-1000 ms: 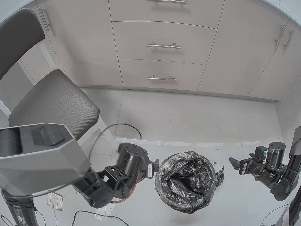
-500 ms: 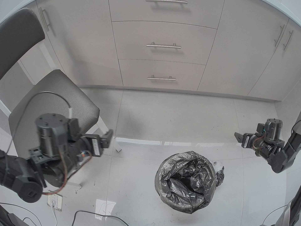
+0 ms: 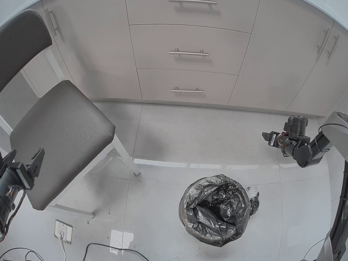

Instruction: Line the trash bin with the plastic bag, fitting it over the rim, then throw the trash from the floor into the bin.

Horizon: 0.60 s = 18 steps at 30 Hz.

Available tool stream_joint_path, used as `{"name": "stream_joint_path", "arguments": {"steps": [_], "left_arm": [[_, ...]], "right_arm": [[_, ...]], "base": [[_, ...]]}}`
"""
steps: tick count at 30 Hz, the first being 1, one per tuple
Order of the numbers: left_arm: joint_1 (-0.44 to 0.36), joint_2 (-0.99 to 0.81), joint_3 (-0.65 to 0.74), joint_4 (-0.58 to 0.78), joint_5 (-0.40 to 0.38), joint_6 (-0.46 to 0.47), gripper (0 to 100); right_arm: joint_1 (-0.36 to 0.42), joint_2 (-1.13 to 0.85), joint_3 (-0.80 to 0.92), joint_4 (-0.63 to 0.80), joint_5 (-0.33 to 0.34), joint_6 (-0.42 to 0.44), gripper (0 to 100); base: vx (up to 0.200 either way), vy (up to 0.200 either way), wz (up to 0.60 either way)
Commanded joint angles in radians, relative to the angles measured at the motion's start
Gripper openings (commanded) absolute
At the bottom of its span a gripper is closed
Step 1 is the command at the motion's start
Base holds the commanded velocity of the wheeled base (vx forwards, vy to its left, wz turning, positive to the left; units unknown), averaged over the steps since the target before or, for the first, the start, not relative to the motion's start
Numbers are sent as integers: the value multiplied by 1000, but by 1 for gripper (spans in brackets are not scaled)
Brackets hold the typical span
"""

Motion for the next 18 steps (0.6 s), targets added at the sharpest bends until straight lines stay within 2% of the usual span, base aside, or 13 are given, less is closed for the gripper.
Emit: {"name": "stream_joint_path", "arguments": {"steps": [1,2,3,6,13,18], "left_arm": [[61,-470,30,333,-6,17,100],[61,-470,30,333,-6,17,100],[61,-544,36,426,-10,16,100],[61,-611,50,511,-13,11,100],[70,-734,151,520,-13,8,100],[120,-772,208,521,-15,2,100]], "right_arm": [[-37,297,-310,132,-3,12,100],[-37,297,-310,132,-3,12,100],[-49,354,-373,148,-5,9,100],[-62,423,-461,187,-6,9,100],[-89,558,-593,220,-6,4,100],[-97,606,-663,247,-6,-11,100]], "base": [[0,0,0],[0,0,0],[0,0,0],[0,0,0],[0,0,0],[0,0,0]]}}
